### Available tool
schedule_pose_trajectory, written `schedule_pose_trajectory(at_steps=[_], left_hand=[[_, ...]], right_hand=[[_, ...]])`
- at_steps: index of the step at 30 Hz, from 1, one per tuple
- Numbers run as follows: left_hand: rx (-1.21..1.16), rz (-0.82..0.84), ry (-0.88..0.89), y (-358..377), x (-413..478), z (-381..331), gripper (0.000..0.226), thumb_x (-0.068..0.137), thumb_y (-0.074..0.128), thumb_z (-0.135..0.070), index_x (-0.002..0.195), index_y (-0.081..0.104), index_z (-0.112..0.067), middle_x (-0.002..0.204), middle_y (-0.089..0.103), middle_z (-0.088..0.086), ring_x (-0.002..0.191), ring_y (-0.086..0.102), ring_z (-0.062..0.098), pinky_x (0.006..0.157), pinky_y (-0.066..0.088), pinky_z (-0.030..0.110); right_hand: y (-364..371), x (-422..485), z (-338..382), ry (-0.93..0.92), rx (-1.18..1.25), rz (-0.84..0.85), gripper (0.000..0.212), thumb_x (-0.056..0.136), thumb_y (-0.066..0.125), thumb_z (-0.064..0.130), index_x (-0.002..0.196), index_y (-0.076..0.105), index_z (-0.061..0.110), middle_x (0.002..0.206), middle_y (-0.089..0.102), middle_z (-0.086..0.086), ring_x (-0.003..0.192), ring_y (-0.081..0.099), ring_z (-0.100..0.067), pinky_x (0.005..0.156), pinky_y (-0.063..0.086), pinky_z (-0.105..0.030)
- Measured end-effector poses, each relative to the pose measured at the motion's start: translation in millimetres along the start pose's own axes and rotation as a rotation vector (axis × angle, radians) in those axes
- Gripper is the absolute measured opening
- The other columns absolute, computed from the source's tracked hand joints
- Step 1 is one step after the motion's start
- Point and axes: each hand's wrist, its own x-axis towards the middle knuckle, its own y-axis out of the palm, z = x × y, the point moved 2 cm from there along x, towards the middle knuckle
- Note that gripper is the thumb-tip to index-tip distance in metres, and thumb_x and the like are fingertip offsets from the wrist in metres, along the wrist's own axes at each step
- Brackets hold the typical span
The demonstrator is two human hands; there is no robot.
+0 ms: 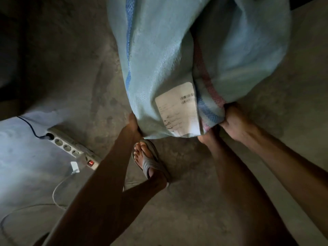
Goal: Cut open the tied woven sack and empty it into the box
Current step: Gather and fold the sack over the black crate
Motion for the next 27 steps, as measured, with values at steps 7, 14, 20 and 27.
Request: schedule_pose_trajectory(at_steps=[7, 14, 20, 27], left_hand=[[0.268, -0.103, 0.382, -33.7, -192.7, -32.2, 0.025, 0.103, 0.047, -0.026, 0.105, 0.07, -0.016, 0.106, 0.071, 0.007, 0.086, 0.067, 0.018, 0.079, 0.055, 0.034], [-0.026, 0.156, 0.367, 34.0, -236.2, -135.4, 0.037, 0.108, 0.032, -0.036, 0.108, 0.064, -0.017, 0.081, 0.079, -0.001, 0.084, 0.068, 0.014, 0.073, 0.056, 0.033], [0.159, 0.101, 0.52, 108.0, -208.9, -150.6, 0.045, 0.1, 0.045, -0.055, 0.12, 0.064, -0.019, 0.1, 0.065, 0.002, 0.087, 0.061, 0.019, 0.069, 0.059, 0.031], [0.324, -0.005, 0.464, 146.2, -201.9, -120.4, 0.081, 0.056, 0.086, -0.048, 0.128, 0.065, -0.017, 0.115, 0.074, 0.002, 0.107, 0.07, 0.024, 0.097, 0.056, 0.045]], right_hand=[[-11.4, -136.3, 59.2, 0.1, 0.085, -0.019, 0.039, 0.1, 0.026, 0.005, 0.065, 0.038, 0.017, 0.04, 0.031, 0.009, 0.027, 0.025, -0.001, 0.034, 0.013, -0.017], [29.2, -95.8, 144.8, -0.053, -0.054, -0.196, 0.033, 0.098, 0.041, 0.011, 0.067, 0.046, 0.022, 0.053, 0.045, 0.007, 0.033, 0.039, 0.0, 0.037, 0.032, -0.016], [42.4, -12.9, 145.0, -0.174, -0.137, -0.231, 0.032, 0.103, 0.039, 0.03, 0.072, 0.049, 0.029, 0.075, 0.053, 0.008, 0.063, 0.05, -0.005, 0.063, 0.043, -0.022], [-36.4, 9.1, 64.8, -0.102, -0.525, -0.609, 0.029, 0.096, 0.054, 0.021, 0.118, 0.064, 0.004, 0.124, 0.067, -0.019, 0.119, 0.061, -0.036, 0.097, 0.048, -0.041]])
